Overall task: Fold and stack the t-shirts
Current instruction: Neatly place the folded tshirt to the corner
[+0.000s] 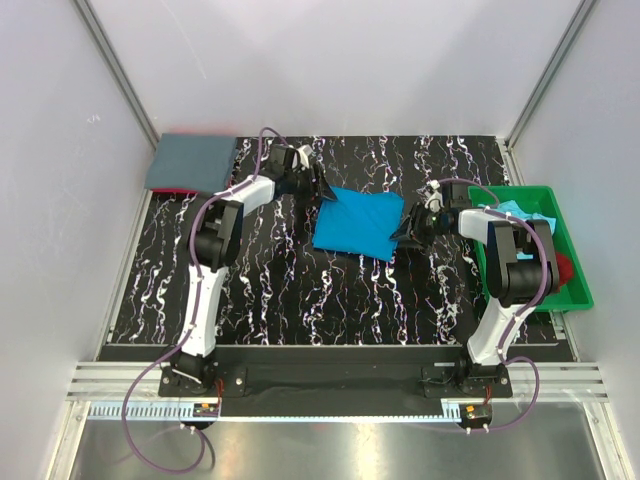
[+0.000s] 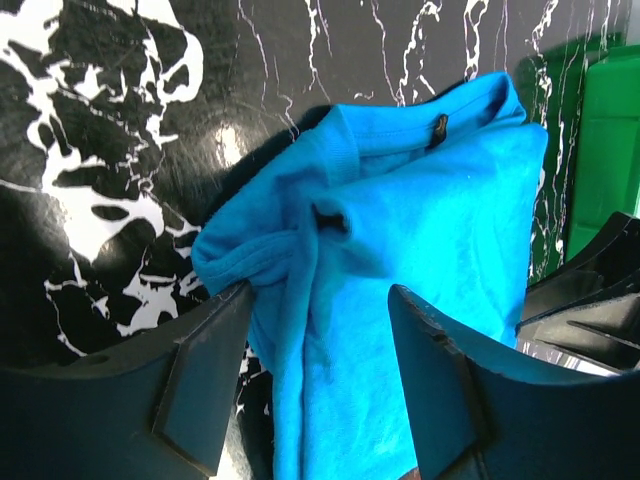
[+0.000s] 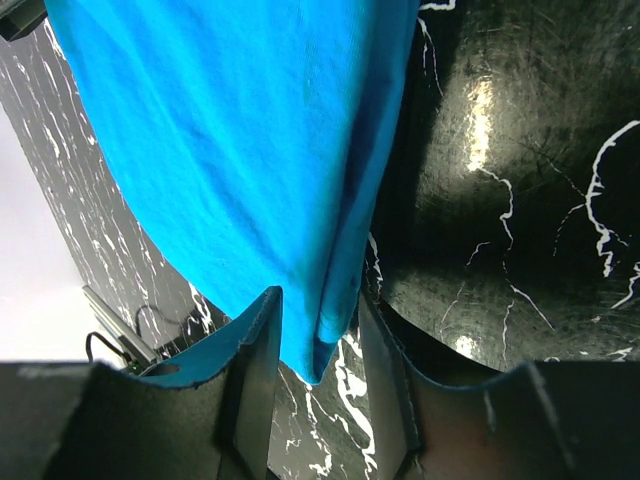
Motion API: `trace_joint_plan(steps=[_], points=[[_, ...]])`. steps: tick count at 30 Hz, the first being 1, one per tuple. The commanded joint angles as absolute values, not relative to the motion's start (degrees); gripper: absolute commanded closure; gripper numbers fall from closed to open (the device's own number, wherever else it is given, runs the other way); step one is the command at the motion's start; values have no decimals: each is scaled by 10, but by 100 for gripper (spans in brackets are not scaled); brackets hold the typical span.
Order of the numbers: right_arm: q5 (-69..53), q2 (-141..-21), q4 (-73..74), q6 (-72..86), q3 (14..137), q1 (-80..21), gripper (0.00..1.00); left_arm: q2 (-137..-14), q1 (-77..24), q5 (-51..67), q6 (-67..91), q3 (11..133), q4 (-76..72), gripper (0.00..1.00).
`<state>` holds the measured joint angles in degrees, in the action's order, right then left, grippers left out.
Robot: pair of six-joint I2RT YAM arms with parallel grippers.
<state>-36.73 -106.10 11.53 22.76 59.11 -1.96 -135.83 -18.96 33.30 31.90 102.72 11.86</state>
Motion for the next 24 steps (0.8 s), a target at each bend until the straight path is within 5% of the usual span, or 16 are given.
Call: trace_joint_plan(steps=[1,15,20,24], points=[[-371,-1041,91,236,584,-18,56,-1391,-194,309,305,1035,127,36],[-377,-992,89,248,577,-19,56,-1373,-237,221,263,1047,211,43],[-381,-958,85,256,568,-18,56,-1387,-241,224,279,1067,214,57],[-377,-934,86,257,559,-18,56,-1401,-256,239,295,1099,228,98]])
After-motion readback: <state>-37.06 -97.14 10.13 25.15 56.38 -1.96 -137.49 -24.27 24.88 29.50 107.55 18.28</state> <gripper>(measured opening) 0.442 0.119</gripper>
